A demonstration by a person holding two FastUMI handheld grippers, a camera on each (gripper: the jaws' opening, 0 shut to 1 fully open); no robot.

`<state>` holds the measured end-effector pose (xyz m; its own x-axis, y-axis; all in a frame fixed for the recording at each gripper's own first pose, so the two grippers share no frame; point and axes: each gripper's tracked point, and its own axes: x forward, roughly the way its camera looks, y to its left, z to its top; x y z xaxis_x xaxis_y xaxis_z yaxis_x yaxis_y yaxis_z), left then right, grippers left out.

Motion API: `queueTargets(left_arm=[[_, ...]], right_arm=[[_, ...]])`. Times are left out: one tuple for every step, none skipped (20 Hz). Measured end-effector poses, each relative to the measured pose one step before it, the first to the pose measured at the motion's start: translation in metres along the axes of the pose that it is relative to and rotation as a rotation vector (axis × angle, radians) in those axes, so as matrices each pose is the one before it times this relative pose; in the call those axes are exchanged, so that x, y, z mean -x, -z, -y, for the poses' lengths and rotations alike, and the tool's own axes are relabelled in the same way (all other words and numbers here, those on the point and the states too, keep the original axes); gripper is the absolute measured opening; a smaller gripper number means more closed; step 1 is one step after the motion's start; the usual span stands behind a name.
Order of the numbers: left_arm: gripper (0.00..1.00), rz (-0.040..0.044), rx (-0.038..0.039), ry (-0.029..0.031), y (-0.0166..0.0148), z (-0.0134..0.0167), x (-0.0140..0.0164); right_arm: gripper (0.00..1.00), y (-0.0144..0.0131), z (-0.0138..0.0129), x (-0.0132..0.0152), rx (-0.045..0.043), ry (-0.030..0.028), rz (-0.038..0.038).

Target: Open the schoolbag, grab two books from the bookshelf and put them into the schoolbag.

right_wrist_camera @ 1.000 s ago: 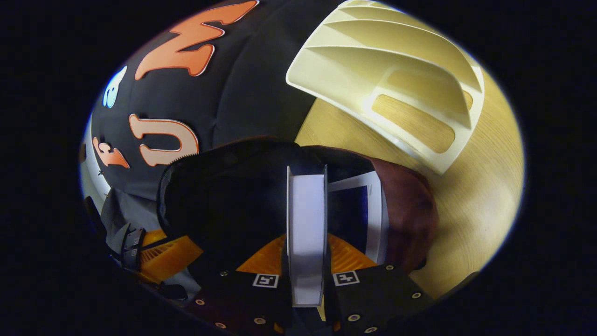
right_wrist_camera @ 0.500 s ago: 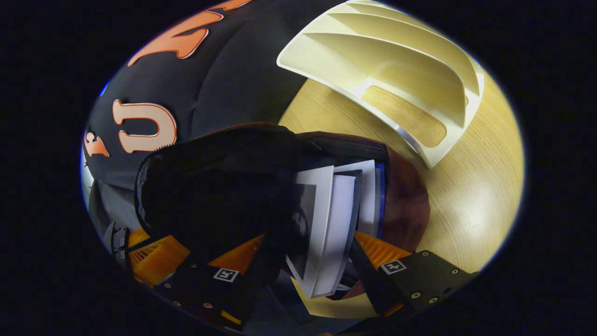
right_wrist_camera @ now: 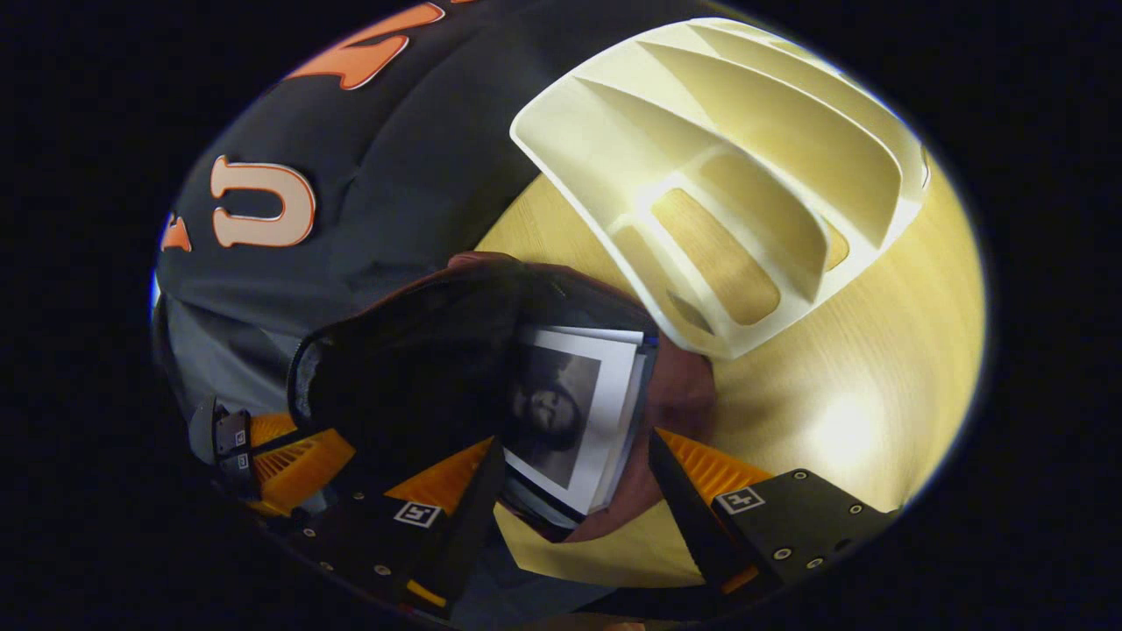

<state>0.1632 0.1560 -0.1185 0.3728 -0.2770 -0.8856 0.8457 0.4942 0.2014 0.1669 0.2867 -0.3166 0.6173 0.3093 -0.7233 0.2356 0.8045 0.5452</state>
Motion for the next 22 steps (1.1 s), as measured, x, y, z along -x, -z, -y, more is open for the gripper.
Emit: queueTargets(left_arm=[[0.01, -0.00429, 0.00823, 0.0036, 0.0013, 0.00047, -0.00146], [0.01, -0.00918, 0.00995, 0.0045, 0.00355, 0.00114, -0.00281], [0.01, -0.00991, 0.01169, 0.00157, 0.00391, 0.00053, -0.00166], [0.04, -0.00748, 0.01036, -0.00306, 0.00312, -0.00036, -0.0017], [0.06, -0.00424, 0.00956, 0.00519, 0.00178, 0.00264, -0.00142], [0.1, -0.00339, 0.01618, 0.01032, 0.00273, 0.00488, -0.00355], [0.12, -0.00626, 0.02084, 0.01321, 0.00139, 0.00526, -0.00153], [0.31, -0.00284, 0.0192, -0.0006, 0.00247, 0.00271, -0.00106], [0.47, -0.00377, 0.02118, -0.00448, 0.0018, 0.00311, -0.00306], [0.64, -0.00513, 0.02509, -0.00825, 0.00435, 0.00241, -0.00394], [0.81, -0.0013, 0.03006, 0.00003, 0.00046, 0.00508, -0.00308], [0.97, -0.00081, 0.03291, -0.00517, 0.00433, 0.00509, -0.00518], [0.99, 0.00557, 0.03567, -0.01023, 0.00141, 0.00516, -0.00445], [1.0, 0.0087, 0.03902, -0.01231, 0.00128, 0.00555, -0.00353], [1.0, 0.01583, 0.04463, -0.01344, -0.00208, 0.00712, -0.00367], [1.0, 0.02569, 0.04923, -0.01529, -0.00352, 0.00736, -0.00122], [1.0, 0.03069, 0.05393, -0.01583, -0.00509, 0.00867, -0.00065], [1.0, 0.04173, 0.05609, -0.01691, -0.00413, 0.00662, 0.00164], [1.0, 0.04693, 0.05437, -0.01376, -0.00803, 0.0092, 0.00101], [1.0, 0.05563, 0.05107, -0.01778, -0.0095, 0.00975, 0.00148], [1.0, 0.06132, 0.04199, -0.02067, -0.0122, 0.00981, 0.00247], [1.0, 0.06838, 0.03317, -0.03003, -0.01142, 0.00253, 0.0032]], right_arm=[[0.97, -0.00166, 0.0038, 0.00721, 0.00364, -0.00202, -0.00117], [0.97, -0.00185, 0.0053, 0.00857, 0.00411, 0.00263, -0.00037], [0.97, -0.00143, 0.00744, 0.00752, 0.00574, 0.00825, 0.00114], [0.97, -0.00316, 0.00927, 0.00947, 0.00763, 0.01194, 0.00184], [0.97, -0.00426, 0.00977, 0.00889, 0.0071, 0.01668, 0.00342], [0.97, -0.0052, 0.00987, 0.00785, 0.00705, 0.0183, 0.00362], [0.97, -0.00443, 0.00943, 0.00657, 0.00748, 0.01694, 0.00133], [0.97, -0.0042, 0.00987, 0.00707, 0.01052, 0.01302, -0.00067], [0.97, -0.00347, 0.00883, 0.00652, 0.01355, 0.01101, -0.00525], [0.97, -0.00319, 0.00828, 0.00668, 0.01416, 0.01205, -0.00826], [0.97, -0.00253, 0.0082, 0.00581, 0.01645, 0.00938, -0.00948], [0.97, -0.00173, 0.00835, 0.0069, 0.01607, 0.00662, -0.01141], [0.97, -0.00271, 0.008, 0.00545, 0.01357, 0.0052, -0.01177], [0.97, -0.00302, 0.00924, 0.0061, 0.01783, 0.0058, -0.01072], [0.97, -0.00375, 0.00999, 0.00511, 0.01759, 0.01247, -0.0058], [0.98, -0.00505, 0.00992, 0.00642, 0.02451, 0.01264, -0.00294], [0.98, -0.00501, 0.00996, 0.0063, 0.02801, 0.0127, 0.0013], [0.98, -0.00523, 0.00948, 0.0075, 0.03051, 0.01087, 0.01058], [0.97, -0.00767, 0.00878, 0.00852, 0.03055, 0.01119, 0.0183], [0.98, -0.00988, 0.00862, 0.00875, 0.02957, 0.01025, 0.02937], [0.98, -0.01291, 0.00671, 0.01026, 0.02738, 0.00741, 0.03759], [0.98, -0.01247, 0.00269, 0.01255, 0.02409, 0.004, 0.04258]])
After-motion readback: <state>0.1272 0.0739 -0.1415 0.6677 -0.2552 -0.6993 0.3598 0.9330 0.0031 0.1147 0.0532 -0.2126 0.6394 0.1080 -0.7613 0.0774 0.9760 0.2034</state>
